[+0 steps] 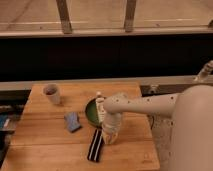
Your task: Push the eraser across the table
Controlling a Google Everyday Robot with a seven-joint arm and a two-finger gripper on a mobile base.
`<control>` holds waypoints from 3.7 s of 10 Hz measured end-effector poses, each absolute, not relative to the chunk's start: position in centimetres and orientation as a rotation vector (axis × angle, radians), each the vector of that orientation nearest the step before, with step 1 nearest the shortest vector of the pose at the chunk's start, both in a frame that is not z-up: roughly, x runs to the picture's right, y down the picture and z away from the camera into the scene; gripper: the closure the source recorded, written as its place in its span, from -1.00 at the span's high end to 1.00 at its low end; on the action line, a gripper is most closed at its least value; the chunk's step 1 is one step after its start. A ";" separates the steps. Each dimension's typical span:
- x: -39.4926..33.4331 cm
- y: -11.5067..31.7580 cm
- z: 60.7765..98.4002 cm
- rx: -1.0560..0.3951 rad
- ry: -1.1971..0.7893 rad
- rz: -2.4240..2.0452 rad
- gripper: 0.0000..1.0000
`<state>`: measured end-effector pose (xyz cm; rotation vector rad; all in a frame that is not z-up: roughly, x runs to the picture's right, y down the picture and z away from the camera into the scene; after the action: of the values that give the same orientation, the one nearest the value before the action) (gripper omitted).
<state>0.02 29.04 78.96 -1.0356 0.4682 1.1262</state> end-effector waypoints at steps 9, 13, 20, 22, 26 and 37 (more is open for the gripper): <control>-6.5 29.3 76.8 -1.073 0.358 0.953 -1.00; -6.2 29.3 76.9 -1.073 0.362 0.958 -1.00; -8.5 30.7 77.6 -1.138 0.347 0.891 -1.00; -8.5 30.7 77.5 -1.138 0.351 0.887 -1.00; -8.6 30.7 77.4 -1.132 0.346 0.877 -1.00; -9.4 28.1 74.1 -1.045 0.274 0.855 -1.00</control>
<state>-9.41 28.08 74.08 -1.0453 0.2742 0.8547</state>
